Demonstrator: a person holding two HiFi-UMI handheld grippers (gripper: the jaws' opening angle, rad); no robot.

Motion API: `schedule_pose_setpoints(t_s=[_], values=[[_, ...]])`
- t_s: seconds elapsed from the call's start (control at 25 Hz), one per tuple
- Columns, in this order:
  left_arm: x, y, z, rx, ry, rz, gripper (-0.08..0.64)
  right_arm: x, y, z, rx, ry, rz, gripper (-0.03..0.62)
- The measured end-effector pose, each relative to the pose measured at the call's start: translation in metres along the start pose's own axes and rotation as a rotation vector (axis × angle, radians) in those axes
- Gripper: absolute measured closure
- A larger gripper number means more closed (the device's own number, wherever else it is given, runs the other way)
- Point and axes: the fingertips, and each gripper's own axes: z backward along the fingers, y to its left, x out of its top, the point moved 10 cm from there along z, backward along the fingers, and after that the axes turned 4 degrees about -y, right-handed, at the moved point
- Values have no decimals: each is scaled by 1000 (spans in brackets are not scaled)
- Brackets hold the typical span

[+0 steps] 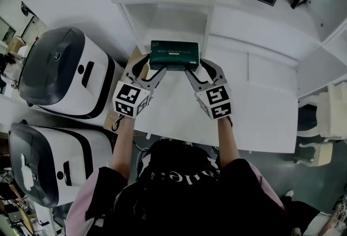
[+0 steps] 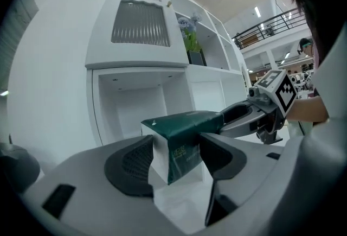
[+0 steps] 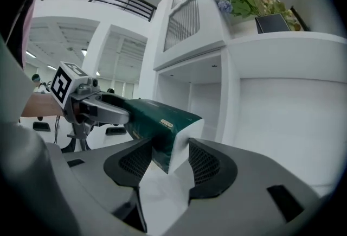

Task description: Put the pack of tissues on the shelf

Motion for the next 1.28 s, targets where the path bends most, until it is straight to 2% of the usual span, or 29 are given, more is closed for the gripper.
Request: schedule_pose_setpoints(t_s=[0.32,0.84,1.0,1.12,1.28], values=[[-11,23,-17,-23,-12,4,287,1,2,-20,-84,13,-26,356],[-30,64,-34,-84,-1,-80,288,0,10,-60,-183,41,-74,362],[-34,76,-38,-107,-21,-45,287,2,12,-67,-207,26,-70,365],[-37,82,-44,-117,-28,-55,288,2,10,-73,-232,26,-67,367],[-42,88,-55,-138,-38,-36,288,-1,8,-78,-269,13,-103,370]])
